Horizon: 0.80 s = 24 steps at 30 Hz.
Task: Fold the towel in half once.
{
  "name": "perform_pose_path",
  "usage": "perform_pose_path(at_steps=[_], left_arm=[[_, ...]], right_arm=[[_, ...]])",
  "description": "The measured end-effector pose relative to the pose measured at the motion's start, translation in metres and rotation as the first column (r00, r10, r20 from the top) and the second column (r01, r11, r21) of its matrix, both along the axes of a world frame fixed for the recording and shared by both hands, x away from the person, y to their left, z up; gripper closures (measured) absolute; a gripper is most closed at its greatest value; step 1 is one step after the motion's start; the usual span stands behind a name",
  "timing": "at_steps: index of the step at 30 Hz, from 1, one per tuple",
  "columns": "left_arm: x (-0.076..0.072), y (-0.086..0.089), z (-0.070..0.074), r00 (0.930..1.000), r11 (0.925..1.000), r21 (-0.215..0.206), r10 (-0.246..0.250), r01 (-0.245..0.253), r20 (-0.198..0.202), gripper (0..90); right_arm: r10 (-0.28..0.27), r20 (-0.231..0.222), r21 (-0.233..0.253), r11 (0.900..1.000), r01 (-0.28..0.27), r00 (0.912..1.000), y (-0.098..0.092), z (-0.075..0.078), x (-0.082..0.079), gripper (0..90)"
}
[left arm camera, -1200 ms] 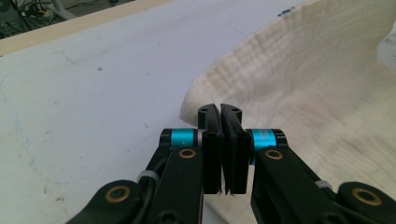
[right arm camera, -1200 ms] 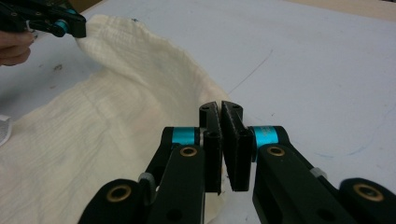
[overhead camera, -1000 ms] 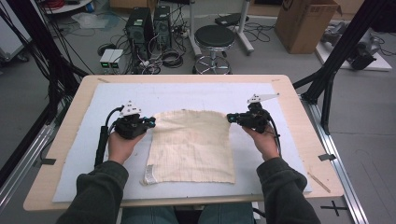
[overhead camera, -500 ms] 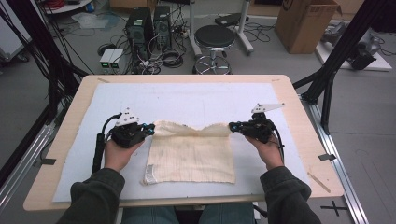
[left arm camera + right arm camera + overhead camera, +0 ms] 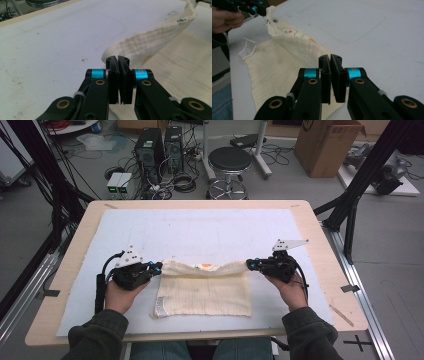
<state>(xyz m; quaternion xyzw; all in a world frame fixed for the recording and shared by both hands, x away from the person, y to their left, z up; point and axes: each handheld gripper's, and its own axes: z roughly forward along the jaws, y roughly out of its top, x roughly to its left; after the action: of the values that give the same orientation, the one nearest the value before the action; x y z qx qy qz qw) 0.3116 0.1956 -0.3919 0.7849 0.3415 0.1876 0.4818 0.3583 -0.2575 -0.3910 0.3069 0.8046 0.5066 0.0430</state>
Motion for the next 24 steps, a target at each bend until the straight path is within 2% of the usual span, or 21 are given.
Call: perform_pose_path(at_steps=[8, 11, 13, 15, 19, 24], left_arm=[[-0.011, 0.005, -0.002, 0.9999, 0.9999, -0.006, -0.01, 0.01, 0.004, 86.8], [-0.014, 0.008, -0.004, 0.9999, 0.9999, -0.001, -0.011, 0.011, 0.0, 86.8], [-0.017, 0.008, -0.006, 1.0, 0.9999, -0.014, -0.007, 0.007, 0.006, 86.8], [-0.019, 0.008, -0.007, 0.9999, 0.9999, -0.01, -0.007, 0.007, 0.008, 86.8], [-0.026, 0.01, -0.013, 0.9998, 0.9998, -0.007, -0.018, 0.018, -0.001, 86.8], [-0.033, 0.01, -0.022, 0.9993, 0.9995, -0.008, -0.03, 0.03, -0.022, 86.7]], right_arm=[[0.011, 0.02, 0.002, 1.0, -0.011, 0.9997, -0.002, 0.004, -0.01, 86.9], [0.014, 0.012, -0.019, 1.0, -0.014, 0.9998, -0.002, 0.002, -0.014, 86.9], [0.016, 0.008, -0.022, 1.0, -0.016, 0.9998, -0.001, 0.0, -0.018, 86.9], [0.022, 0.018, -0.026, 0.999, -0.022, 0.9996, 0.0, -0.001, -0.021, 86.9], [0.031, 0.024, -0.034, 0.999, -0.03, 0.9992, 0.002, -0.003, -0.027, 86.9], [0.038, 0.008, -0.054, 0.998, -0.037, 0.9992, 0.002, -0.009, -0.033, 86.8]])
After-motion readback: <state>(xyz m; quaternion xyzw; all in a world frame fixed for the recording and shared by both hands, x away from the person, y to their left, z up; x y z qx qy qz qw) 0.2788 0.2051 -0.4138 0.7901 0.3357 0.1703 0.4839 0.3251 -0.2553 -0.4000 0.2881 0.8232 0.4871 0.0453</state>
